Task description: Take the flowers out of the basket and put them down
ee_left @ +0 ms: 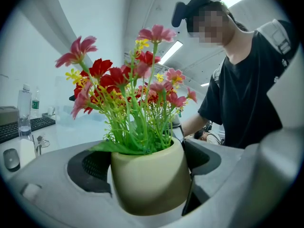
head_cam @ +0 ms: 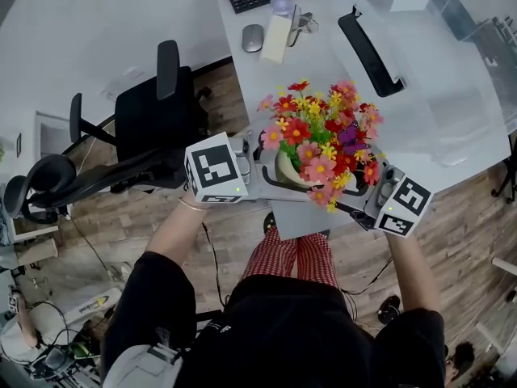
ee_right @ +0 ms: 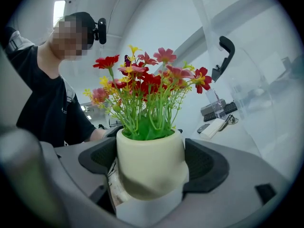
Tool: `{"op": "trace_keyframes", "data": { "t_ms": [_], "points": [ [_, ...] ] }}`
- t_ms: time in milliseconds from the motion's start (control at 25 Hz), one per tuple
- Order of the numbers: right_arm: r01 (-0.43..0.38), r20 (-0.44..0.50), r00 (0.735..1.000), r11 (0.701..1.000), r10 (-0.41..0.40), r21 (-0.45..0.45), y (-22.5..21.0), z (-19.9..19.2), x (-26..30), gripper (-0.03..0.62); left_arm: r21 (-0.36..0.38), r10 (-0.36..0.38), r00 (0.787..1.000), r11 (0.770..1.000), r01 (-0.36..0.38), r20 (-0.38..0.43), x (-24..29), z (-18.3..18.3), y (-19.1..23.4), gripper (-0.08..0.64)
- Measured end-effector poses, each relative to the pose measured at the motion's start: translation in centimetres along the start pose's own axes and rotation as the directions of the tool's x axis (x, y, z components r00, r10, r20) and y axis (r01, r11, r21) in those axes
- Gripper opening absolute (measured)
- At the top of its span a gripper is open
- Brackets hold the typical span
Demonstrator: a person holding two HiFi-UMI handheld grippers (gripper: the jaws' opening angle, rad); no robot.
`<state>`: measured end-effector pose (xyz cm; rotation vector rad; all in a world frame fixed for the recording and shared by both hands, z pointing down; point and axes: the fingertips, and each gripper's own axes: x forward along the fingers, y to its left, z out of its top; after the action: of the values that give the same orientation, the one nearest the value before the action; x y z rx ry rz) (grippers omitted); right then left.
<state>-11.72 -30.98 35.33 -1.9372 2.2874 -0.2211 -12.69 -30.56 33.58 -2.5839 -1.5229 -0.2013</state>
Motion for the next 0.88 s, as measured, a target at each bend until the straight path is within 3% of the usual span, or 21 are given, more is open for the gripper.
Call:
{"op": "trace_keyframes", "data": {
  "t_ms": [880],
  "points": [
    [0.043,-0.053,0.998,0.996,-0.038,0.080,-2.5,-3.9,0.6,0.457,-0.086,-0.048,0.999,0.995,0.048,-0.008,0.8,-4.3,1.8,0.476]
  ]
}}
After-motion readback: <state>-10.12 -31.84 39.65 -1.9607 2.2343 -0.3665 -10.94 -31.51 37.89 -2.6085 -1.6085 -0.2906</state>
